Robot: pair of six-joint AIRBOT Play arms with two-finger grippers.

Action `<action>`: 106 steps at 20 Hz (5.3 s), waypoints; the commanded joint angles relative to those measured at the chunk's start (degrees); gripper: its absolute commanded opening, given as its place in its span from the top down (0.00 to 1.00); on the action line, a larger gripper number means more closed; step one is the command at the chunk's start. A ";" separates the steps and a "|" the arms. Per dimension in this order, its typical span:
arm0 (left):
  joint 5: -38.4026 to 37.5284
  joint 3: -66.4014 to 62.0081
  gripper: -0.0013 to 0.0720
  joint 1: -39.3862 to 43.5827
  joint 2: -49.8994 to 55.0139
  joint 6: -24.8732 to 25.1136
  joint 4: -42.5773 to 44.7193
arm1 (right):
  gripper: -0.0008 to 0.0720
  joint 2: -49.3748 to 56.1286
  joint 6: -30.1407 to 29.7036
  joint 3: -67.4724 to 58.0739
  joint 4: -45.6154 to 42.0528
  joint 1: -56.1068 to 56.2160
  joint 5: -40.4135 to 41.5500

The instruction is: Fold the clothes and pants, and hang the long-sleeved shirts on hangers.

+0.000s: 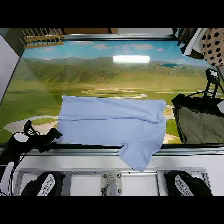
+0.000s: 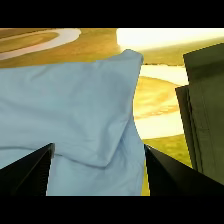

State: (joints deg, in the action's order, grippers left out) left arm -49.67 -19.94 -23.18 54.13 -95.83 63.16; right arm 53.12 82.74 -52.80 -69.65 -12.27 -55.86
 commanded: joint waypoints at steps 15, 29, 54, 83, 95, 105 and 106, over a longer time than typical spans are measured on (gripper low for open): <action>1.29 -7.30 0.97 11.72 3.30 -1.01 -1.14 | 0.15 -0.11 2.56 30.73 7.41 -7.85 -15.23; 1.40 -7.30 0.97 11.72 3.21 -1.01 -1.18 | 0.58 0.04 0.61 35.34 17.73 12.17 -7.17; -18.82 -36.00 0.97 11.58 20.96 4.37 9.27 | 0.97 20.94 2.78 -10.45 -8.13 12.07 -8.74; -5.51 -30.91 0.97 28.94 18.43 5.79 -0.31 | 0.03 38.32 -22.27 -0.87 28.63 -9.29 -6.47; -5.70 -45.03 0.97 42.16 32.70 5.75 -0.37 | 0.97 37.75 -22.08 -1.33 32.72 -3.85 -3.67; -7.02 -64.87 0.97 53.46 50.31 4.96 -7.30 | 0.97 25.24 -4.52 -26.60 6.38 -1.11 -28.68; -7.13 -67.84 0.97 54.77 52.74 4.96 -8.15 | 0.97 25.22 -3.61 -29.20 6.32 0.61 -30.40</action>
State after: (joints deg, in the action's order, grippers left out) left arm -56.31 -80.62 28.25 101.06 -90.85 57.93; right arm 79.88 74.76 -74.74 -59.37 -14.68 -78.91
